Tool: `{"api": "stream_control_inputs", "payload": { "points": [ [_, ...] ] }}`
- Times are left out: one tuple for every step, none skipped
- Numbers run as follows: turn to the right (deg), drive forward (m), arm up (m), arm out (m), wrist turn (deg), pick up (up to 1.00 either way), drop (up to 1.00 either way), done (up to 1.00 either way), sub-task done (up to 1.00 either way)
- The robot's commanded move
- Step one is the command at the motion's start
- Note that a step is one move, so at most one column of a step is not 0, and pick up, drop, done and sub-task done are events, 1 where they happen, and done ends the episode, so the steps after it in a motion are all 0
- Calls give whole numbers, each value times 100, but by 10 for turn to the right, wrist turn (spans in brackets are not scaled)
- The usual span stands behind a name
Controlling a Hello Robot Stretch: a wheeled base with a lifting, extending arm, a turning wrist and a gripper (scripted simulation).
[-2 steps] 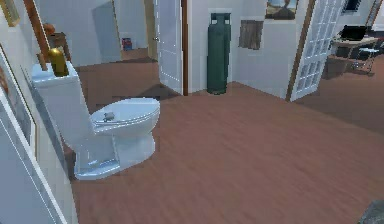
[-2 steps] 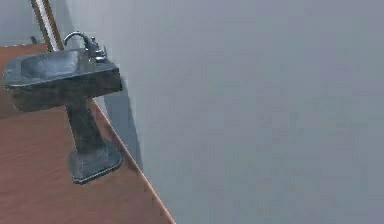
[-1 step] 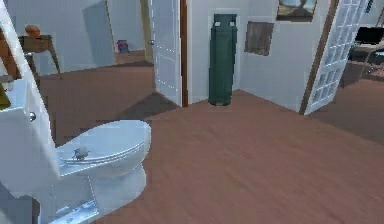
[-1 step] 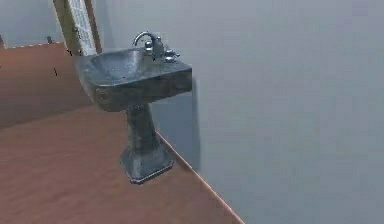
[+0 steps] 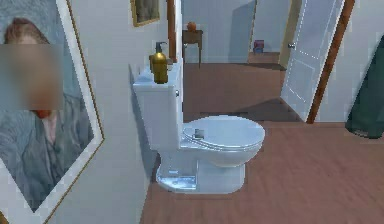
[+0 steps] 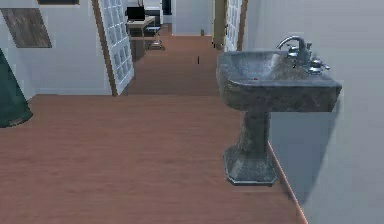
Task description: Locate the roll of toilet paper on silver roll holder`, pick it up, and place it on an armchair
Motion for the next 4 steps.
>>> {"api": "stream_control_inputs", "payload": {
  "points": [
    [0,60,0,0,0,0,0,0,0],
    [-450,0,0,0,0,0,0,0,0],
    [-360,0,0,0,0,0,0,0,0],
    [0,0,50,0,0,0,0,0,0]
  ]
}}
